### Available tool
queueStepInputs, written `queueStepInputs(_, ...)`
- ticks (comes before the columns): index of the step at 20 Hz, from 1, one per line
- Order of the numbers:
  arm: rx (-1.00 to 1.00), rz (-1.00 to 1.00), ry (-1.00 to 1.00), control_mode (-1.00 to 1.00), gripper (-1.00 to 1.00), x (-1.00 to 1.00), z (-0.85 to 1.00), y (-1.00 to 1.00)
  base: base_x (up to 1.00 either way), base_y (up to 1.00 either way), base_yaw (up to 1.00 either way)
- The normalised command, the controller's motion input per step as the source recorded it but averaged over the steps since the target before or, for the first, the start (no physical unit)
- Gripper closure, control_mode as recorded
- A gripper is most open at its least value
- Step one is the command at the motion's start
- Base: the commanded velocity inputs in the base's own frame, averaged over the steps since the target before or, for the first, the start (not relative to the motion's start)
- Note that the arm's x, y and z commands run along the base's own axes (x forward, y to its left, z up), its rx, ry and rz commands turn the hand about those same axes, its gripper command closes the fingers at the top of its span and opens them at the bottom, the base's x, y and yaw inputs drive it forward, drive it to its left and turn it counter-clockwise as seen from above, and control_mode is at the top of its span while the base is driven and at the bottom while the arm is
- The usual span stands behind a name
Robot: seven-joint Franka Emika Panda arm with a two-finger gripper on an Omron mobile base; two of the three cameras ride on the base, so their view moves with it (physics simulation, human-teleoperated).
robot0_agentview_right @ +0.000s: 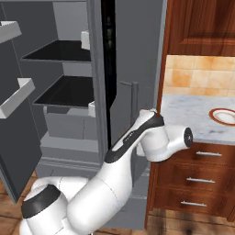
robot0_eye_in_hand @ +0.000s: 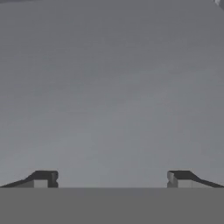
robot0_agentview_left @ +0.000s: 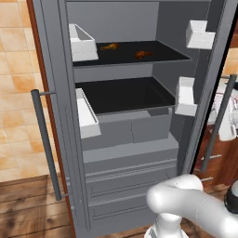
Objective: Place the chicken drumstick on the counter behind the older chicken drumstick on the same shelf of the fridge to maintain FIFO order. Close the fridge door when finished.
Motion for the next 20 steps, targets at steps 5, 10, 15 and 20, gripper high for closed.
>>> queueStepInputs(5,-0.03,0.0,0.0,-1.0,-1.0,0.6,0.43,0.86,0.0,0.0,0.0)
queueStepInputs(10,-0.02,0.0,0.0,-1.0,-1.0,0.65,0.44,0.73,0.0,0.0,0.0)
queueStepInputs(15,-0.01,-0.01,0.0,-1.0,-1.0,0.68,0.37,0.62,0.0,0.0,0.0)
queueStepInputs(20,0.0,-0.05,0.0,-1.0,-1.0,0.63,0.26,0.44,0.0,0.0,0.0)
